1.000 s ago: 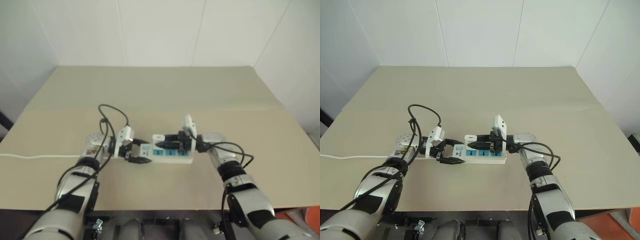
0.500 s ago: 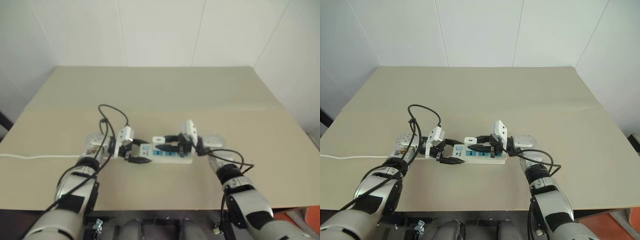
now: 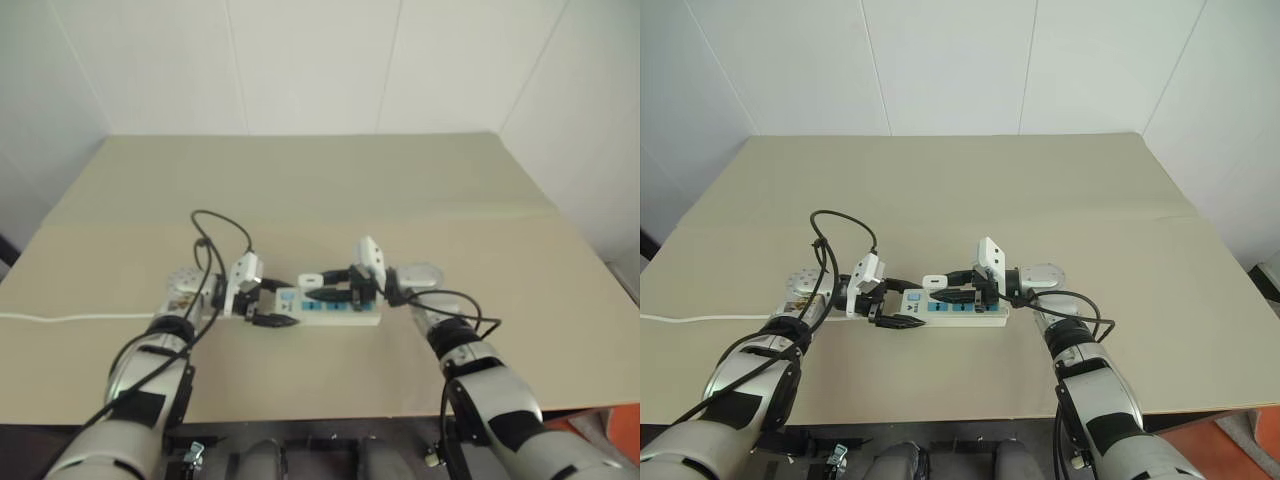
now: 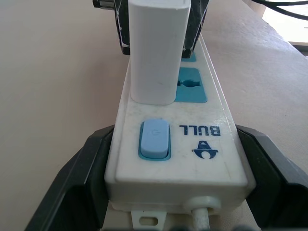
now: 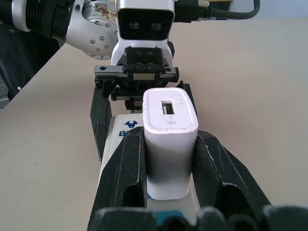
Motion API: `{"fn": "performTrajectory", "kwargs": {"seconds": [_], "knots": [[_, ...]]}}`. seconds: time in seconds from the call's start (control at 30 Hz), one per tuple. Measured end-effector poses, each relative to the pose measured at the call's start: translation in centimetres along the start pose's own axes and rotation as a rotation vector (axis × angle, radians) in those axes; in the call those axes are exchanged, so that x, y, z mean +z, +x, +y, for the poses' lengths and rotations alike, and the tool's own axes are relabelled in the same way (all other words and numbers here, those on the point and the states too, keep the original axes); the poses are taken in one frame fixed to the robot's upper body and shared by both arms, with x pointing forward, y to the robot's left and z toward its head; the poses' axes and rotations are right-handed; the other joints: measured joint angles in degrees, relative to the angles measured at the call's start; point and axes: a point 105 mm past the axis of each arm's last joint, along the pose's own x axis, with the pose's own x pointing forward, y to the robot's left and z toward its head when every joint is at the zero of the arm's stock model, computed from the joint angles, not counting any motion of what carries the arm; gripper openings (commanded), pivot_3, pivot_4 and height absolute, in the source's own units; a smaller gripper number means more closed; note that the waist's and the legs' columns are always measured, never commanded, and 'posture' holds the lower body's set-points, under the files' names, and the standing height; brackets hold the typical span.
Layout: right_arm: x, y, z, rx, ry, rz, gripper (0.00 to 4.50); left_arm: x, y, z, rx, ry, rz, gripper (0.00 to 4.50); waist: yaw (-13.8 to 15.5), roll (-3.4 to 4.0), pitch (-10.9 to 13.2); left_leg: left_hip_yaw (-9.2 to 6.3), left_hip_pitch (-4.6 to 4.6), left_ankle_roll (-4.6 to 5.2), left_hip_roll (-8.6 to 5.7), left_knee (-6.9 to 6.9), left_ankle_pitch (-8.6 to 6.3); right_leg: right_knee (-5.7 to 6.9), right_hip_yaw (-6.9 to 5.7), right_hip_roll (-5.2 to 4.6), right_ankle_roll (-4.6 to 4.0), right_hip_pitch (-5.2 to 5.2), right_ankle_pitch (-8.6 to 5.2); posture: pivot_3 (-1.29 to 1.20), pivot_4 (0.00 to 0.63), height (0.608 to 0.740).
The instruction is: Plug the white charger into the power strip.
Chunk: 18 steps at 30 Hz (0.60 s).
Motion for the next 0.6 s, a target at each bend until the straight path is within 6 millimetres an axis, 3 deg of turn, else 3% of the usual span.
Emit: {"fn": "performTrajectory", "kwargs": {"seconds": [0.33,0.37,0.6], "knots": [[0.05,-0.01,-0.05,-0.003,0.006,-0.004,1.08,-0.02,0.0,-0.03,0.0,0.0,-0.002,3.31,-0.06,0.0,0.0,-0.04,0.01,0.0,0.0,0.0,0.0,0.0,0.01,0.0,0.0,0.01,0.0,0.0,0.15,0.74],[0.07,-0.03,-0.07,-0.006,0.004,-0.005,1.8,-0.02,0.0,-0.03,0.0,0.001,-0.002,3.31,-0.06,0.0,0.0,-0.04,0.01,0.0,0.0,0.0,0.0,0.0,0.01,0.0,0.0,0.01,0.0,0.0,0.15,0.74],[0.06,-0.22,-0.42,-0.039,-0.011,-0.001,4.13,0.03,0.01,-0.03,0.0,0.005,-0.002,3.31,0.19,0.0,0.0,-0.04,-0.02,0.0,-0.02,-0.01,0.0,-0.04,0.01,-0.02,0.0,0.01,0.0,0.0,0.15,0.74]]}}
